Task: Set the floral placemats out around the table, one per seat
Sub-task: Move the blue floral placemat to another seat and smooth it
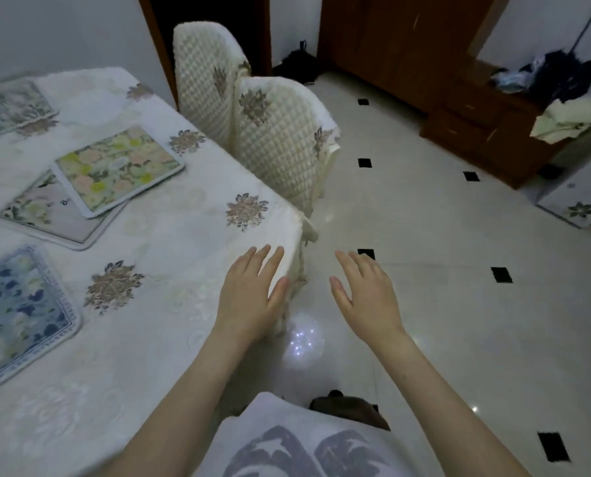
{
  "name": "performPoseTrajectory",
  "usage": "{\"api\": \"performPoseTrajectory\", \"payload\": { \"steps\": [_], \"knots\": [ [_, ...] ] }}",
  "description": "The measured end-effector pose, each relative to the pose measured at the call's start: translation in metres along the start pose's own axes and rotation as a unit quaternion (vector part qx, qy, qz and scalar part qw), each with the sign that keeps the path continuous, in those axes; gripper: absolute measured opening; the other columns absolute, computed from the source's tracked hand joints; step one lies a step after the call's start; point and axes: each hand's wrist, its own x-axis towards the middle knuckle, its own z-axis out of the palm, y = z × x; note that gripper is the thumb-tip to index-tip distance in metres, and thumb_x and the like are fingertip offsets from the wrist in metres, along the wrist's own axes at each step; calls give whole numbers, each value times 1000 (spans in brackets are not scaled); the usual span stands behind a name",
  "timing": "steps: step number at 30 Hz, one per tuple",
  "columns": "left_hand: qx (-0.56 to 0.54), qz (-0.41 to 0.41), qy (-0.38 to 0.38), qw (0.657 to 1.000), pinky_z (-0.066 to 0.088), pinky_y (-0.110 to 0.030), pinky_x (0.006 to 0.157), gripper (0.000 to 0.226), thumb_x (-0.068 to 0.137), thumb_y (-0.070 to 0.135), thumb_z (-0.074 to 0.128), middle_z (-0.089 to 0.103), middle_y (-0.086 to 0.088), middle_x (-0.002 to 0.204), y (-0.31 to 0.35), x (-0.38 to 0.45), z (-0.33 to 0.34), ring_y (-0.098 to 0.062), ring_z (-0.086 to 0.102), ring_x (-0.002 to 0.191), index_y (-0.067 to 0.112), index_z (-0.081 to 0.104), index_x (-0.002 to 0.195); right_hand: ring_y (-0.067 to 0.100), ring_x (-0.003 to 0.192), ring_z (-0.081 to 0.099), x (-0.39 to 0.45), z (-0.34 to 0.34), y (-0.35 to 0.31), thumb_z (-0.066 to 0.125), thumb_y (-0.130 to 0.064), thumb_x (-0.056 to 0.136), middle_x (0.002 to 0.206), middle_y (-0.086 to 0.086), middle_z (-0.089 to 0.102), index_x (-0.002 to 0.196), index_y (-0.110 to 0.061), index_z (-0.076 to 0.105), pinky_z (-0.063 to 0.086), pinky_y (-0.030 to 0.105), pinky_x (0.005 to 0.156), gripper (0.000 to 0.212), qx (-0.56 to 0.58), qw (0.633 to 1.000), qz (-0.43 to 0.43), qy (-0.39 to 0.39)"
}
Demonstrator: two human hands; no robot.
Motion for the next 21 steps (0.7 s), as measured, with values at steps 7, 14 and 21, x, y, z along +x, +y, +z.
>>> {"api": "performPoseTrajectory", "payload": {
  "steps": [7, 14, 21],
  "knots": [
    [47, -97, 57, 993, 28, -40, 111, 56, 95, 45, 25, 47, -10, 143, 46, 52, -12, -31, 39, 134, 17, 43, 140, 28, 119, 51, 94, -29, 36, 46, -32, 94, 126, 8, 57, 136, -15, 44, 42, 44, 98, 45, 37, 989, -144, -22],
    [56, -188, 72, 978, 30, -41, 111, 56, 95, 44, 26, 47, -9, 143, 38, 89, 4, -31, 37, 135, 18, 42, 141, 26, 124, 46, 166, -7, 41, 44, -35, 96, 133, 8, 53, 137, -18, 42, 40, 42, 102, 45, 51, 970, -222, -82],
    [37, -271, 82, 958, 30, -40, 111, 51, 96, 42, 33, 47, -8, 143, 5, 144, 34, -29, 38, 135, 17, 43, 140, 27, 126, 43, 249, 23, 33, 42, -35, 97, 135, 7, 50, 138, -17, 41, 37, 41, 101, 45, 22, 951, -278, -136]
  ]
}}
